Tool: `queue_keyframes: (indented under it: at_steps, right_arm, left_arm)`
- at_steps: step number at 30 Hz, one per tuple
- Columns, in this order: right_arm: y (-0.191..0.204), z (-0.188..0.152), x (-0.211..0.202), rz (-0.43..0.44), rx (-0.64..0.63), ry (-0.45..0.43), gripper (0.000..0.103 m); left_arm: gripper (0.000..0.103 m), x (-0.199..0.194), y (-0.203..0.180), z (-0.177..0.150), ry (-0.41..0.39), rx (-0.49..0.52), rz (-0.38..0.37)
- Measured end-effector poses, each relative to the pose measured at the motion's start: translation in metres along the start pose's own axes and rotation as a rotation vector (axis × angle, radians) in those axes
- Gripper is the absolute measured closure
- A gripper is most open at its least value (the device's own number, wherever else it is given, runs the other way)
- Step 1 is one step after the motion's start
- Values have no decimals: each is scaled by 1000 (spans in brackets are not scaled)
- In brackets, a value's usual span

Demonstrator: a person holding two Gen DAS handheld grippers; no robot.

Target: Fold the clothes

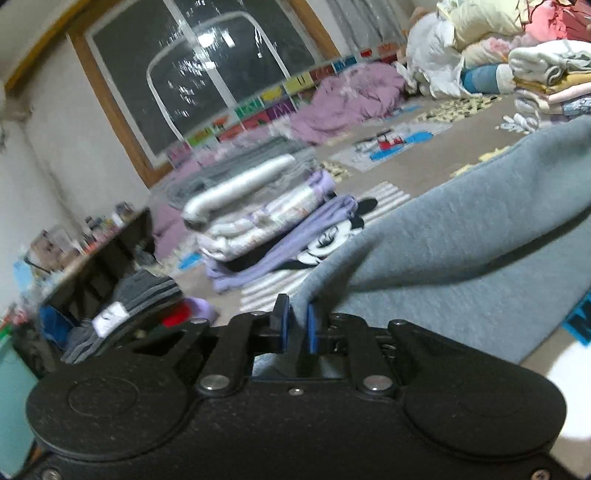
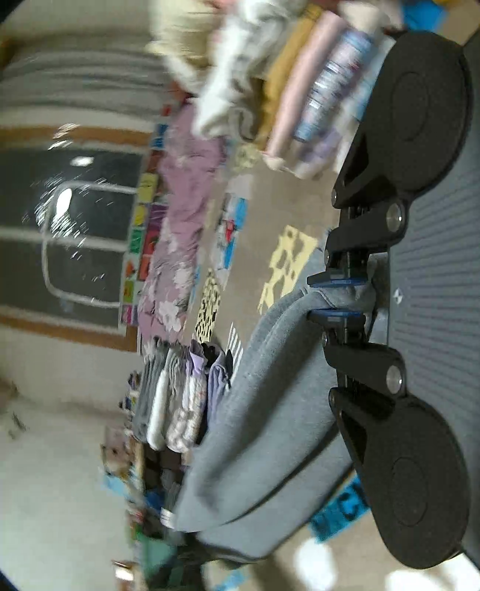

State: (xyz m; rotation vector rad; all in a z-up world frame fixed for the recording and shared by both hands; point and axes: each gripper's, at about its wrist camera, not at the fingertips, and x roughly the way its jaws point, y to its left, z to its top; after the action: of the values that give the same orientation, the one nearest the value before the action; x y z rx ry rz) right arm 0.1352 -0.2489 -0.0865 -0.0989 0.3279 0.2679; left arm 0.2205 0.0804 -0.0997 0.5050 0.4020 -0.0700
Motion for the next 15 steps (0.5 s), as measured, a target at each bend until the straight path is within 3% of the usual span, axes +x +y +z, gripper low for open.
queue_keyframes:
  at_steps: [3,5,6,7,8,9,15]
  right_arm:
    - [-19,-4,4,63,170,-22,83]
    - [-31,-5,11,118,276,-34,61]
    - [-35,-5,12,121,298,-41,56]
    - [-36,-5,15,135,309,-37,50]
    - [-38,-5,18,149,320,-33,47]
    - [-38,-6,21,162,327,-28,45]
    - [-47,-6,34,193,342,-28,40]
  left_arm:
    - [93,6,8,-3,5,-53,-44]
    - [91,4,17,-6,-3,-106,-69]
    - [89,2,21,-7,-6,-132,-82]
    - [86,1,26,-9,-10,-158,-95]
    - [72,0,30,-10,-14,-185,-108]
    - [62,-1,34,-11,-18,-211,-121]
    - [49,-13,69,-21,-12,-412,-199]
